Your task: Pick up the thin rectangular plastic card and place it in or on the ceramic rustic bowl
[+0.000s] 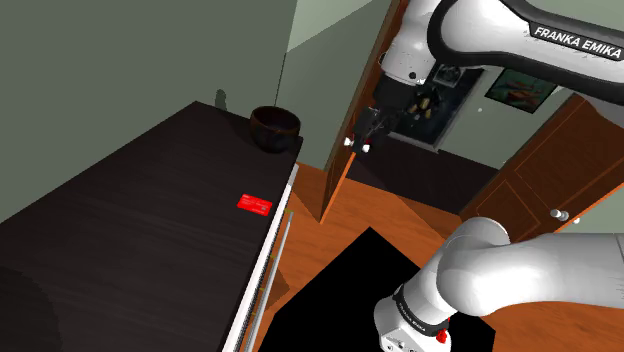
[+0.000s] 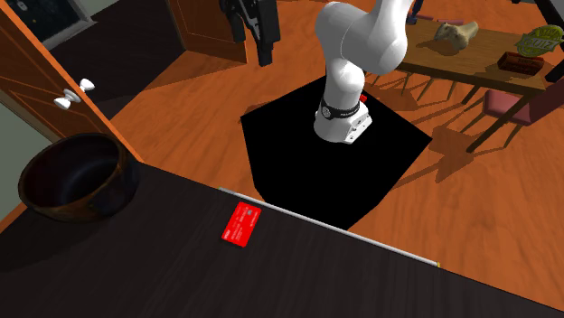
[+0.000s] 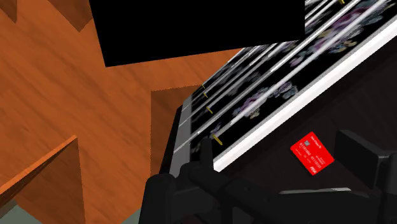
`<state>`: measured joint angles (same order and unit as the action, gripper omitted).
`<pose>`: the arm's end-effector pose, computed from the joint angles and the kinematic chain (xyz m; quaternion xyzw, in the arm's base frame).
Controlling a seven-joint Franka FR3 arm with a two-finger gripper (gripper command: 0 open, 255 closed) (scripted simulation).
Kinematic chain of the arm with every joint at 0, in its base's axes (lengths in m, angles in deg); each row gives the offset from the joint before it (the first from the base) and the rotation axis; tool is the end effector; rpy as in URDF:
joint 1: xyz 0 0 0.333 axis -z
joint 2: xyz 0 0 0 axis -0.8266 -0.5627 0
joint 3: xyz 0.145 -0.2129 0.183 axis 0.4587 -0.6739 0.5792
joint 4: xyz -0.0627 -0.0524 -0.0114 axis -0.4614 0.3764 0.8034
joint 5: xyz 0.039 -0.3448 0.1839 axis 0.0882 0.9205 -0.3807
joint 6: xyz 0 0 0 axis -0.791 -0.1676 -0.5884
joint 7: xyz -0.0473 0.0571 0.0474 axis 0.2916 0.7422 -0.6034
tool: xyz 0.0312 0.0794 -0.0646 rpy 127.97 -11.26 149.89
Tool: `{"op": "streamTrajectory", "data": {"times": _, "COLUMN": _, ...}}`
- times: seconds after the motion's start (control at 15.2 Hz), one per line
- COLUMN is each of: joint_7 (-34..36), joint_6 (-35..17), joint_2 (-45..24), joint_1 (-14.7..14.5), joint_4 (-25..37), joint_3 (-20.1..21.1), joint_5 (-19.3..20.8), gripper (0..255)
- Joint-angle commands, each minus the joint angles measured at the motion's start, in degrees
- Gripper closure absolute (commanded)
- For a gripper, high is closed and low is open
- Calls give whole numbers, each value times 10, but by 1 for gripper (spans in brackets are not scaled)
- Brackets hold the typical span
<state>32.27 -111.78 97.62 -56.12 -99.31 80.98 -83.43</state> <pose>0.3177 0.0131 0.5725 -0.9992 0.0282 0.0144 0.0235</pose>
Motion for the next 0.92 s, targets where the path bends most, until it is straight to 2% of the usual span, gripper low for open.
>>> {"op": "streamTrajectory", "data": {"times": 0.0, "joint_7": 0, "joint_6": 0, "joint_2": 0, "joint_1": 0, "joint_4": 0, "joint_3": 0, "joint_5": 0, "gripper": 0}}
{"op": "streamTrajectory", "data": {"times": 0.46, "joint_7": -78, "joint_6": -233, "joint_2": 0, "joint_1": -46, "joint_4": -133, "joint_3": 2, "joint_5": -24, "gripper": 0}}
{"op": "streamTrajectory", "data": {"times": 0.86, "joint_7": -156, "joint_6": -452, "joint_2": -62, "joint_1": -100, "joint_4": -206, "joint_3": 0, "joint_5": -57, "gripper": 0}}
